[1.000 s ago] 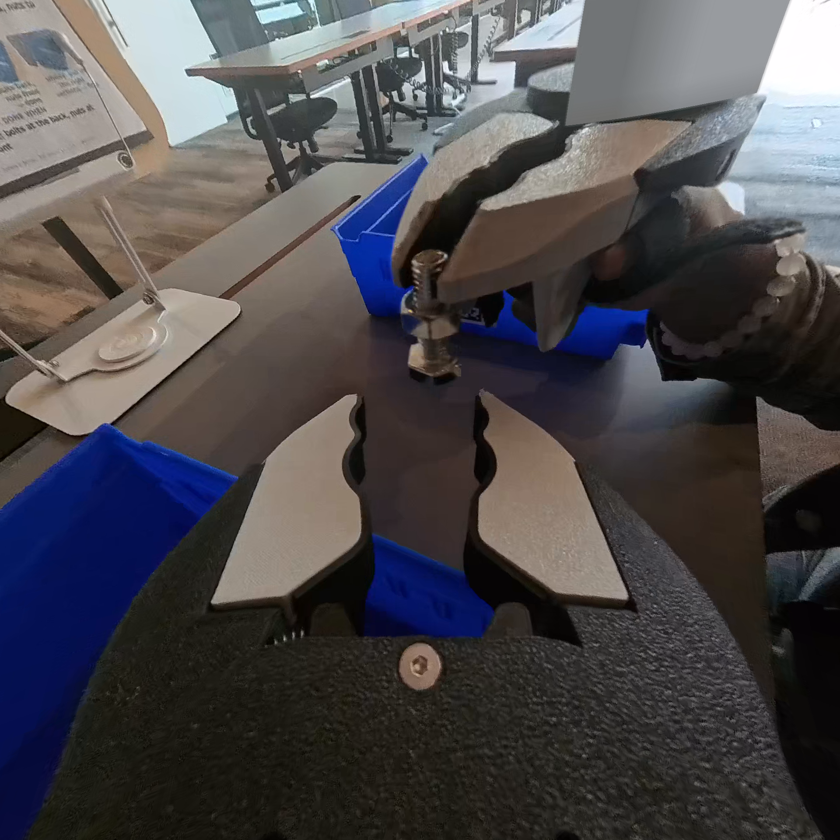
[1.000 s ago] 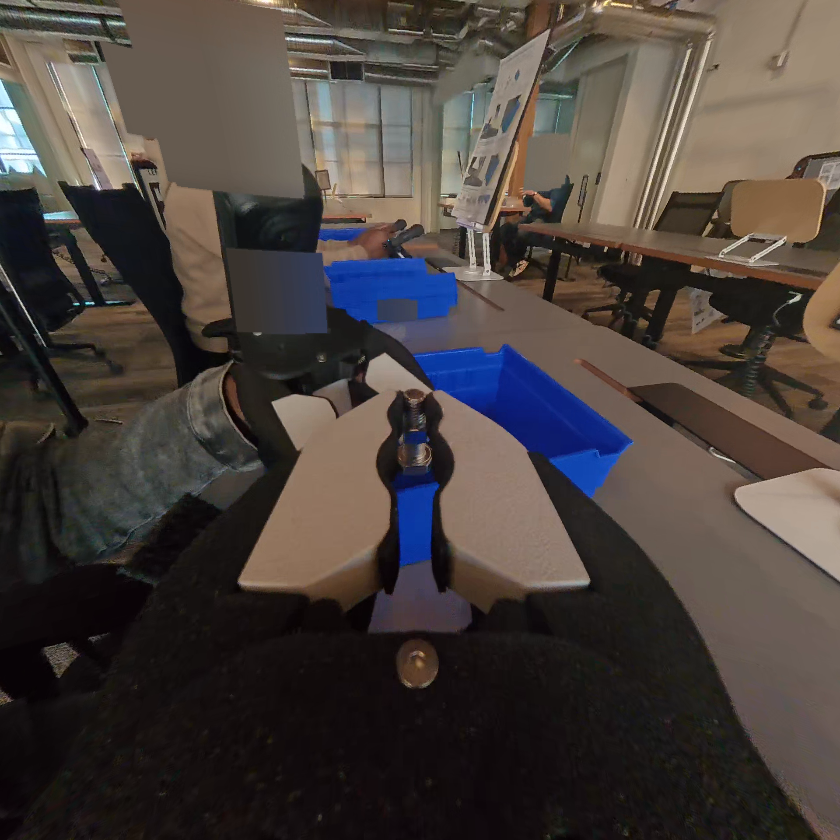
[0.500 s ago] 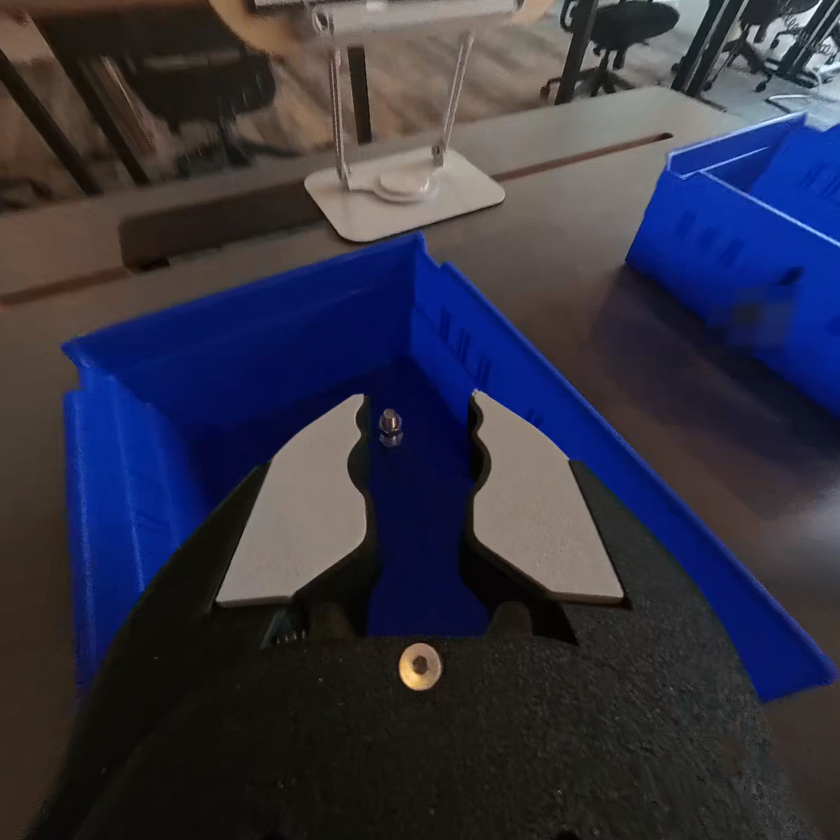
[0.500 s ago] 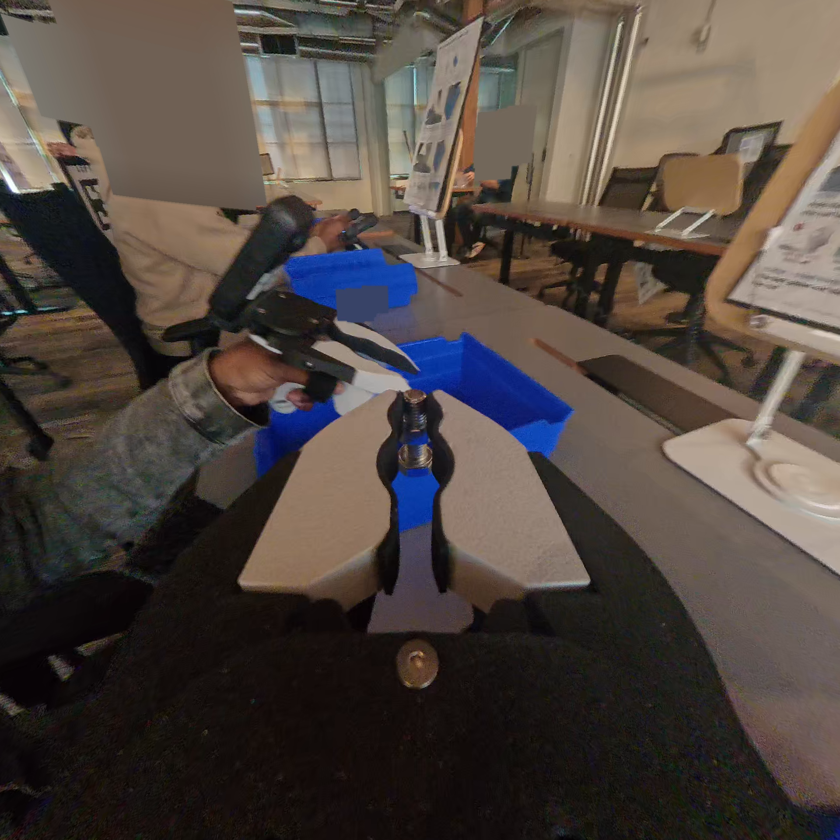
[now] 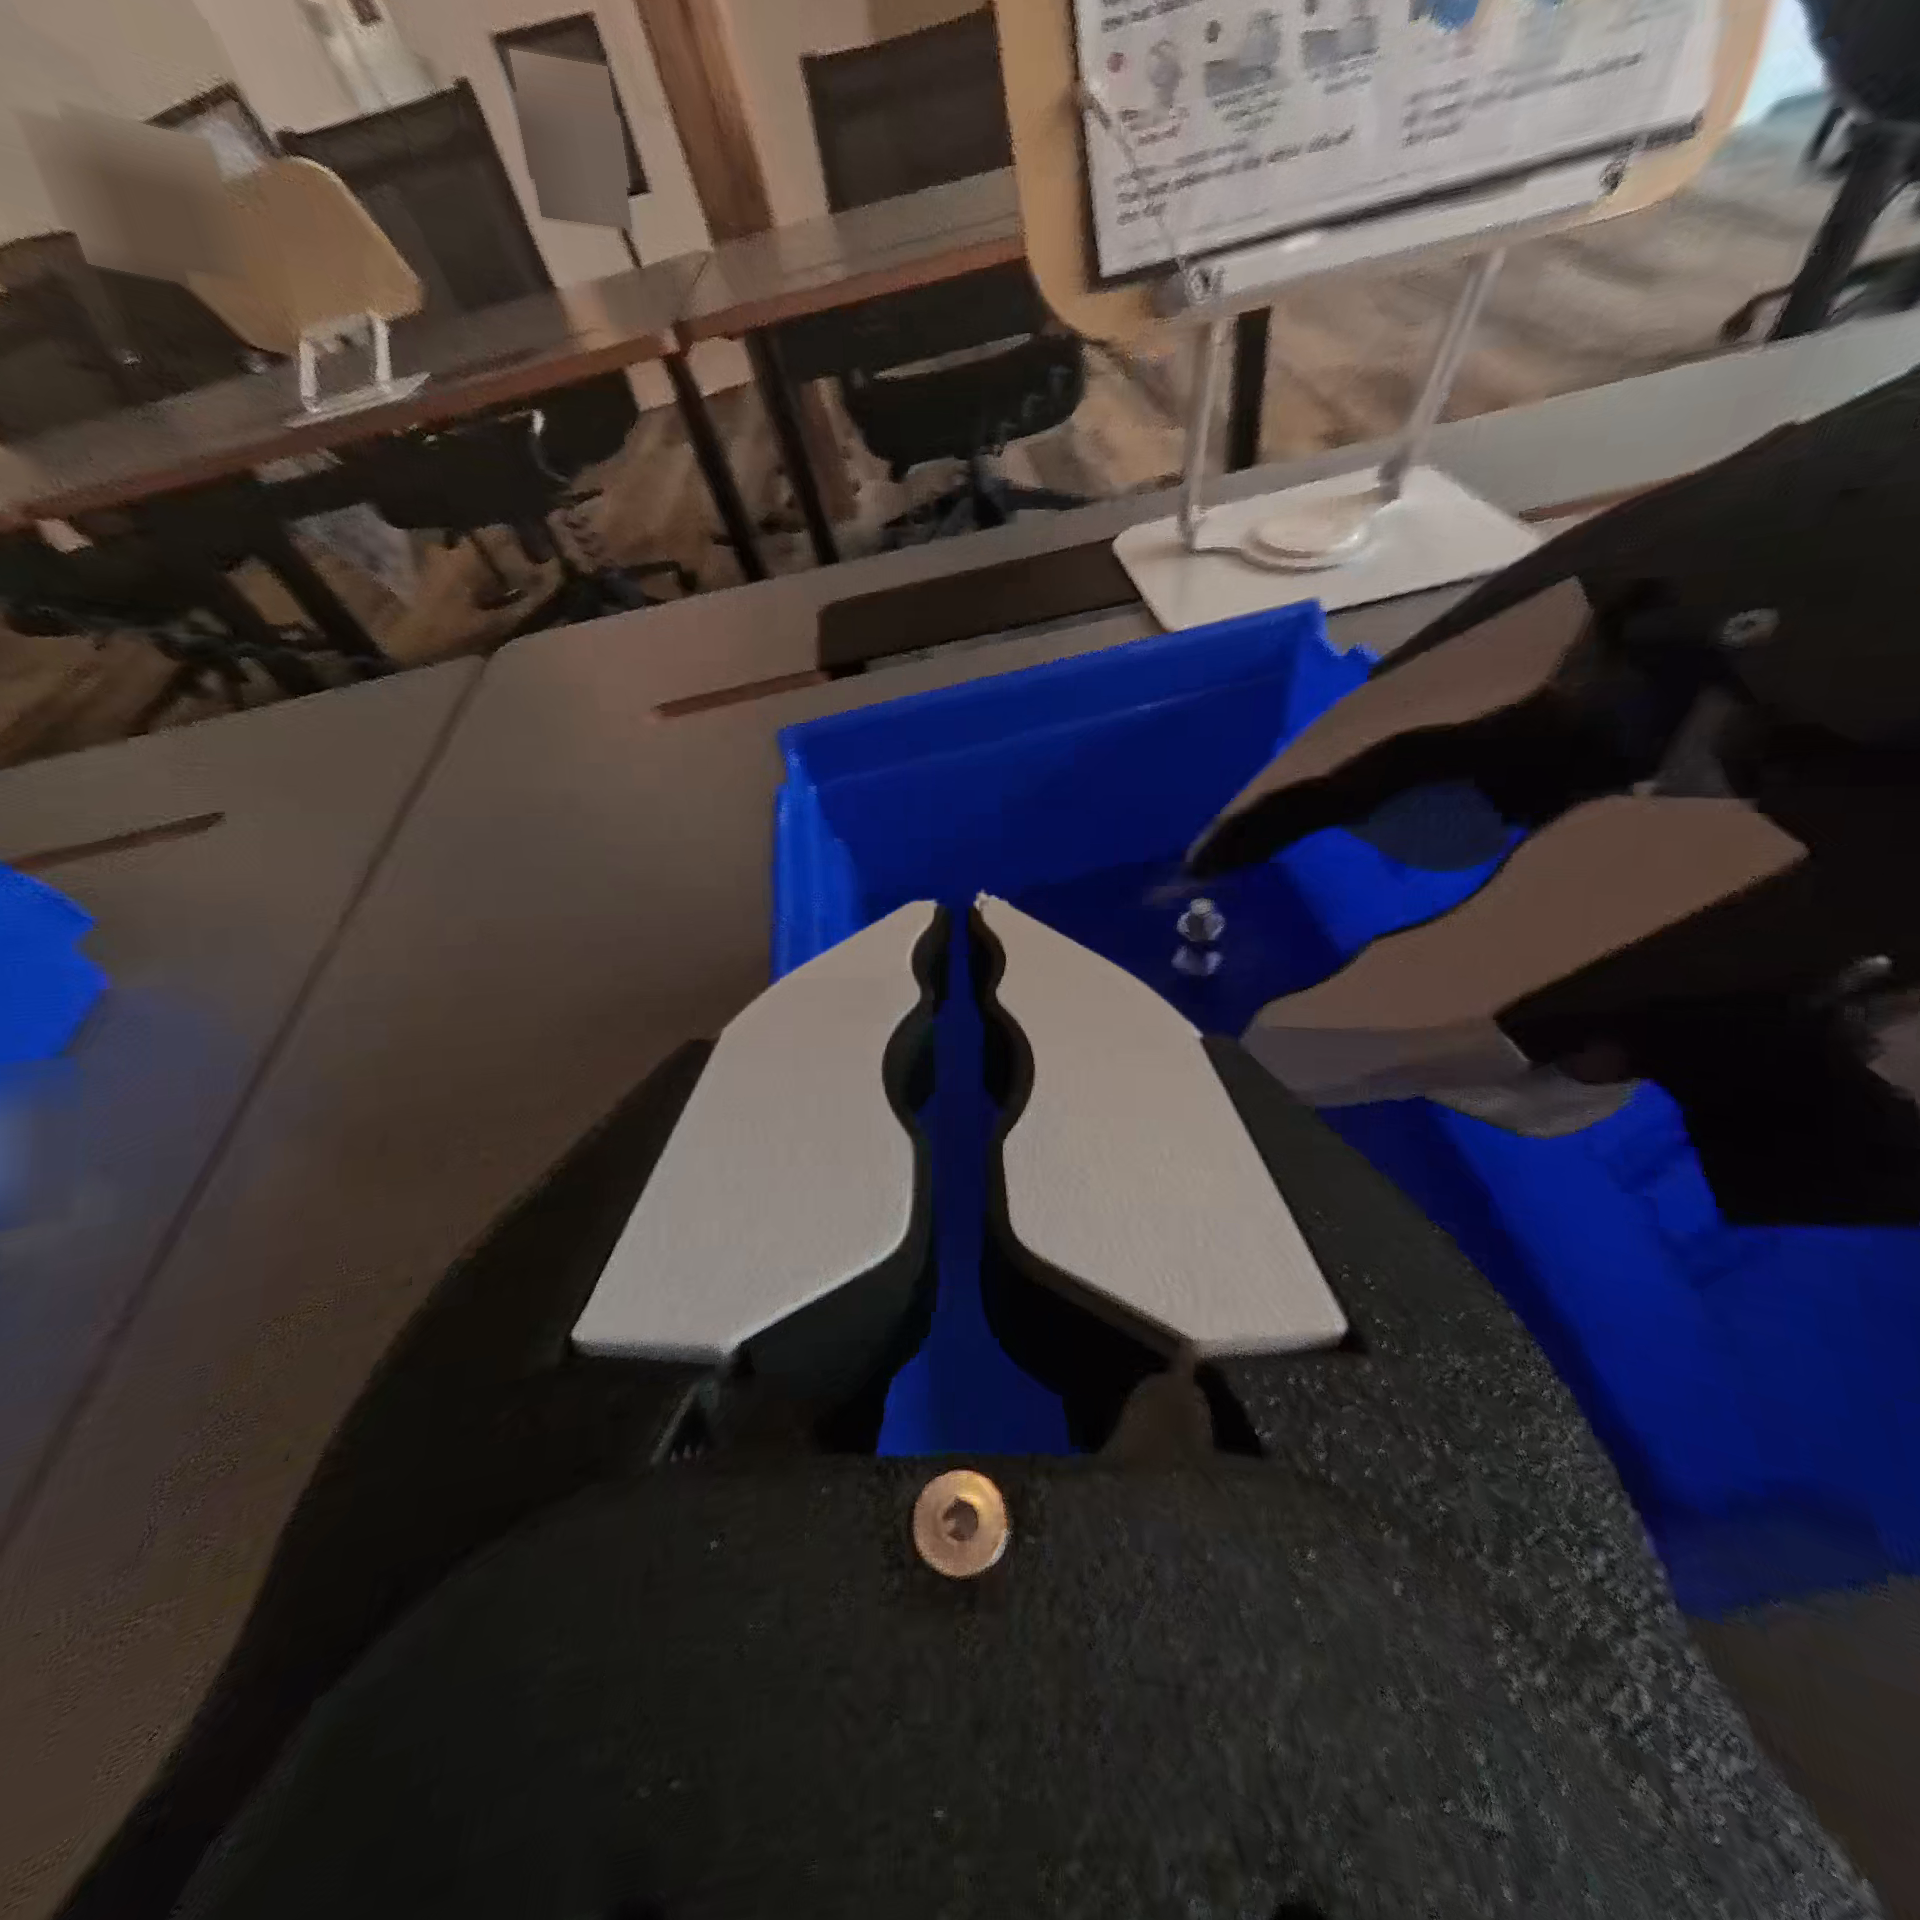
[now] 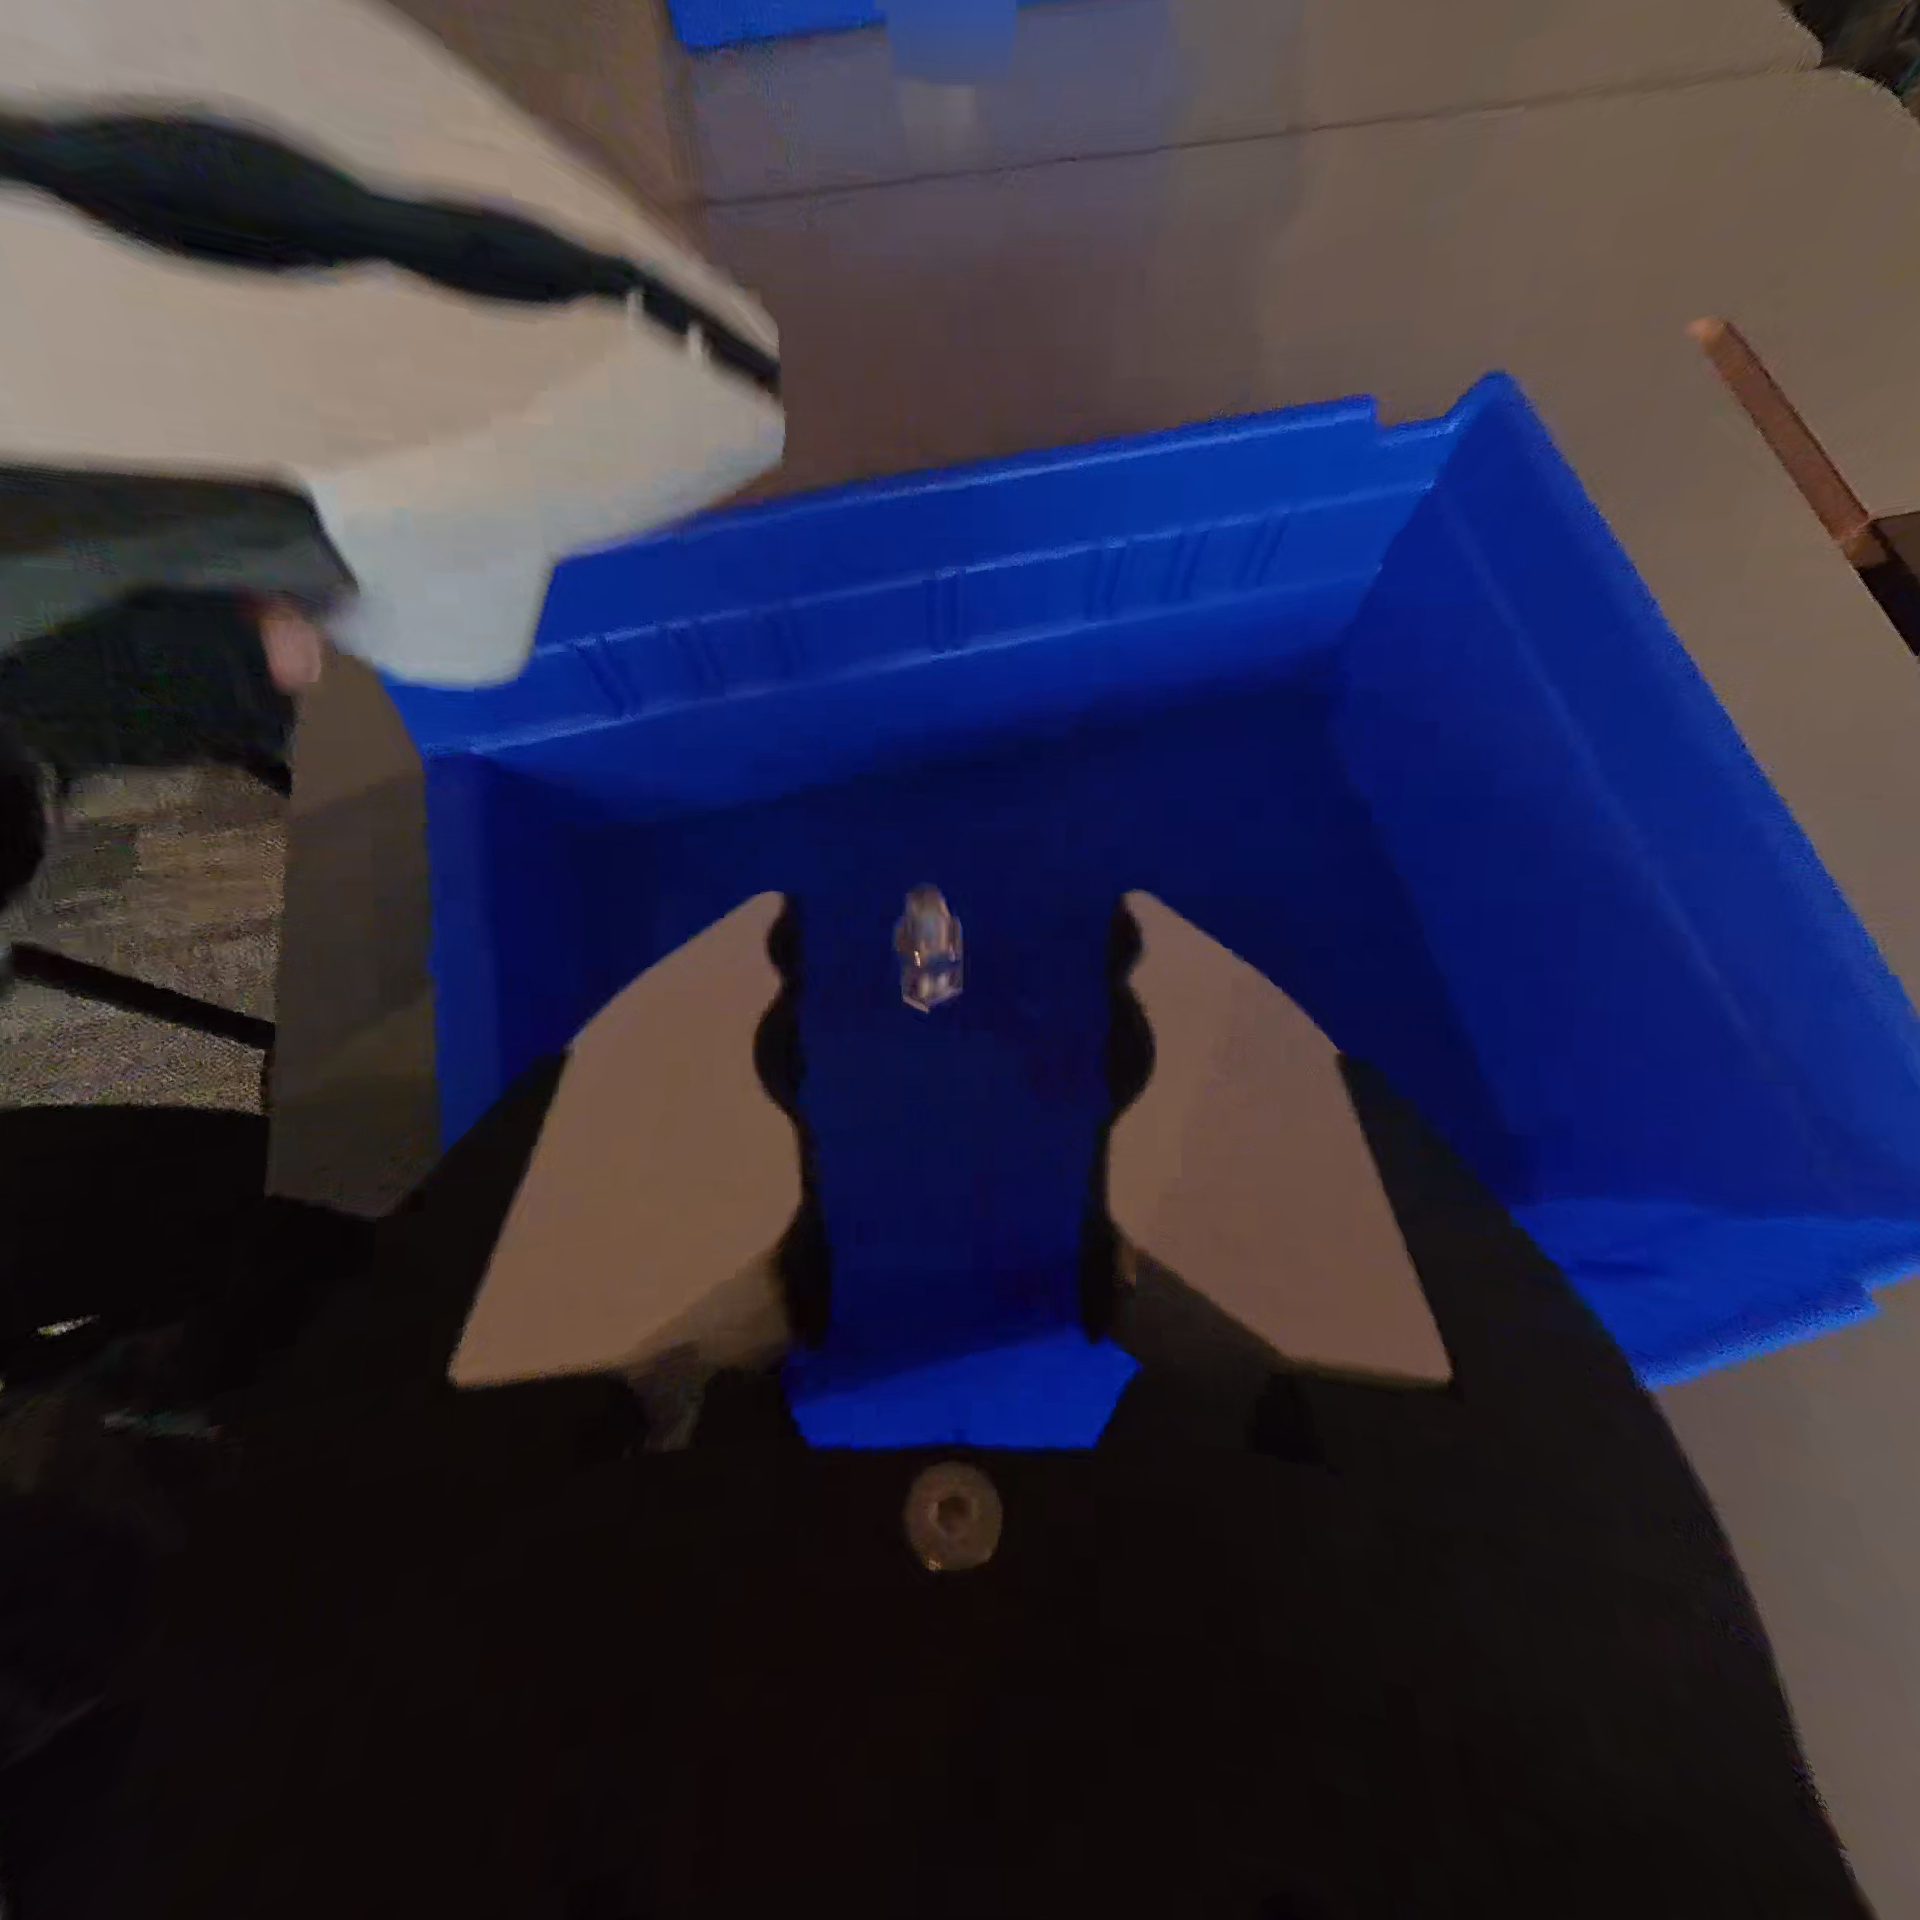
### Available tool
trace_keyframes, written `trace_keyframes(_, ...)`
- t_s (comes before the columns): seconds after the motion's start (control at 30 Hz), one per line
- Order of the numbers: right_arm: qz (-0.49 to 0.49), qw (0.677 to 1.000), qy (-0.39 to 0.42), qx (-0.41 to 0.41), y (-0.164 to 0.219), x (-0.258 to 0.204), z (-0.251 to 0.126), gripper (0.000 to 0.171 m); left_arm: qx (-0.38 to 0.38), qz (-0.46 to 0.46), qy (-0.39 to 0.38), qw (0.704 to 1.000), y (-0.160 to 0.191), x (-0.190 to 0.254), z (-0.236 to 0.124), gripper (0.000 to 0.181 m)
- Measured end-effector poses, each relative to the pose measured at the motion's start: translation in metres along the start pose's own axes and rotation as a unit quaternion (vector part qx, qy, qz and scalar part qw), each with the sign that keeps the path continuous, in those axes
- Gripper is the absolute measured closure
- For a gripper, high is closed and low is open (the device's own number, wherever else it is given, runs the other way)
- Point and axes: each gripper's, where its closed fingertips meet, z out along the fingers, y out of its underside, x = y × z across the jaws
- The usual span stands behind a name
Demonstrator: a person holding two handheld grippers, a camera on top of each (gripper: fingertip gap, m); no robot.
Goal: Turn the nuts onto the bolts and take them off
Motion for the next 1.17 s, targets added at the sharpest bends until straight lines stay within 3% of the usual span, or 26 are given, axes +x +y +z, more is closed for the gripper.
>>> trace_keyframes(0.1, 0.029, 0.994, 0.016, 0.102, -0.020, -0.001, -0.033, 0.106, 0.090, -0.086, 0.026, 0.992, -0.032, 0.027, -0.018, 0.176)
trace_keyframes(0.17, 0.068, 0.974, 0.060, 0.205, -0.023, 0.003, -0.084, 0.109, 0.144, -0.110, 0.101, 0.978, -0.055, 0.084, -0.040, 0.181)
trace_keyframes(0.23, 0.124, 0.933, 0.136, 0.308, -0.001, 0.011, -0.142, 0.121, 0.159, -0.096, 0.153, 0.971, -0.056, 0.152, -0.055, 0.181)
trace_keyframes(0.3, 0.169, 0.887, 0.239, 0.358, 0.045, 0.020, -0.185, 0.140, 0.137, -0.062, 0.160, 0.976, -0.034, 0.214, -0.051, 0.181)
trace_keyframes(0.37, 0.194, 0.858, 0.351, 0.320, 0.103, 0.030, -0.200, 0.139, 0.093, -0.029, 0.132, 0.986, 0.003, 0.254, -0.027, 0.181)
trace_keyframes(0.43, 0.230, 0.846, 0.410, 0.250, 0.149, 0.038, -0.196, 0.128, 0.030, -0.036, 0.130, 0.990, 0.037, 0.279, 0.000, 0.181)
trace_keyframes(0.53, 0.256, 0.833, 0.459, 0.172, 0.187, 0.045, -0.187, 0.122, -0.021, -0.068, 0.087, 0.994, 0.059, 0.270, 0.029, 0.181)
trace_keyframes(0.63, 0.257, 0.837, 0.462, 0.138, 0.203, 0.045, -0.176, 0.113, -0.037, -0.101, 0.088, 0.990, 0.062, 0.256, 0.039, 0.165)
trace_keyframes(0.73, 0.265, 0.836, 0.465, 0.123, 0.209, 0.047, -0.174, 0.101, -0.085, -0.100, 0.085, 0.988, 0.076, 0.250, 0.047, 0.135)
trace_keyframes(0.97, 0.315, 0.817, 0.481, 0.036, 0.235, 0.058, -0.167, 0.096, -0.175, -0.115, 0.039, 0.977, 0.100, 0.237, 0.062, 0.123)
trace_keyframes(1.07, 0.346, 0.815, 0.465, -0.003, 0.248, 0.059, -0.160, 0.094, -0.190, -0.088, 0.010, 0.978, 0.103, 0.233, 0.067, 0.140)
trace_keyframes(1.17, 0.359, 0.817, 0.450, -0.034, 0.255, 0.061, -0.152, 0.081, -0.189, -0.087, 0.016, 0.978, 0.102, 0.233, 0.069, 0.142)
